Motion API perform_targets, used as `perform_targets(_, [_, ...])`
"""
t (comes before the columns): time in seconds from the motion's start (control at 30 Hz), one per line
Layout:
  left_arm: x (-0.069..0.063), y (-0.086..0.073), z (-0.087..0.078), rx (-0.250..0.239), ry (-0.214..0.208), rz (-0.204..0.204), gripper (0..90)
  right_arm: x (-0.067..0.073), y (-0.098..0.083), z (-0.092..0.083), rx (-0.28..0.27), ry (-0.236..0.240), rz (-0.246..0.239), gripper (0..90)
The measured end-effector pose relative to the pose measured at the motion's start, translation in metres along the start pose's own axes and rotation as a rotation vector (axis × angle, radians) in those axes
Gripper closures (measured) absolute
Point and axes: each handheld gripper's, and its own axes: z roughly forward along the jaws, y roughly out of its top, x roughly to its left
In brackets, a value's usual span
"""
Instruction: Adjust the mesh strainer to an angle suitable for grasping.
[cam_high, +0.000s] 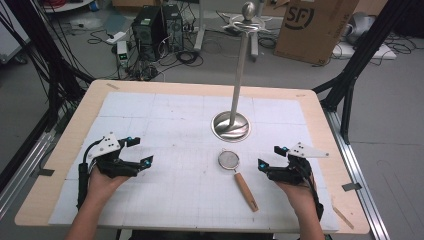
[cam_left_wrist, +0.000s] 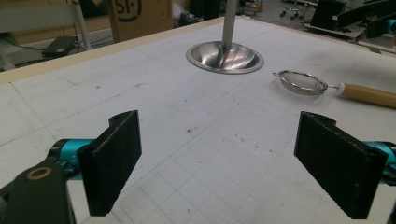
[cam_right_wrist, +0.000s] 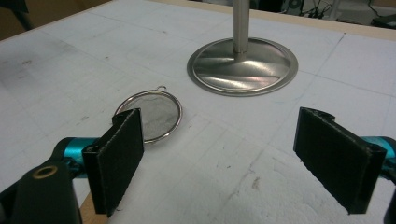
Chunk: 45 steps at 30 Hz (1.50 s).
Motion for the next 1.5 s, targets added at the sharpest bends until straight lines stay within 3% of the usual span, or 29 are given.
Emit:
perform_targets(0.27, [-0.001, 0.000, -0.001, 0.007, -0.002, 0.009, 15.5, 0.004, 0.000, 0.001, 0.008, 0.001, -0.021, 15.3])
perform_targets(0.6, [-0.001, 0.001, -0.001, -0.019, -0.002, 0.011, 15.5, 0.011, 0.003, 0.000, 0.014, -0.016, -0.049, 15.3])
perform_targets(0.9, [-0.002, 0.001, 0.000, -0.013, -0.006, 0.010, 15.5, 0.019, 0.006, 0.003, 0.021, 0.004, -0.072, 15.3])
perform_targets(1.13, [-0.001, 0.001, -0.001, -0.014, -0.001, 0.014, 15.6, 0.029, 0.006, 0.010, 0.055, 0.036, -0.093, 15.7])
perform_targets(1.23, [-0.002, 0.001, -0.001, -0.015, -0.001, 0.014, 15.6, 0.032, 0.003, 0.016, 0.096, 0.046, -0.121, 19.3])
perform_targets(1.5, [-0.002, 0.001, 0.000, -0.009, -0.002, 0.019, 15.6, 0.037, -0.001, 0.024, 0.186, 0.091, -0.086, 31.5])
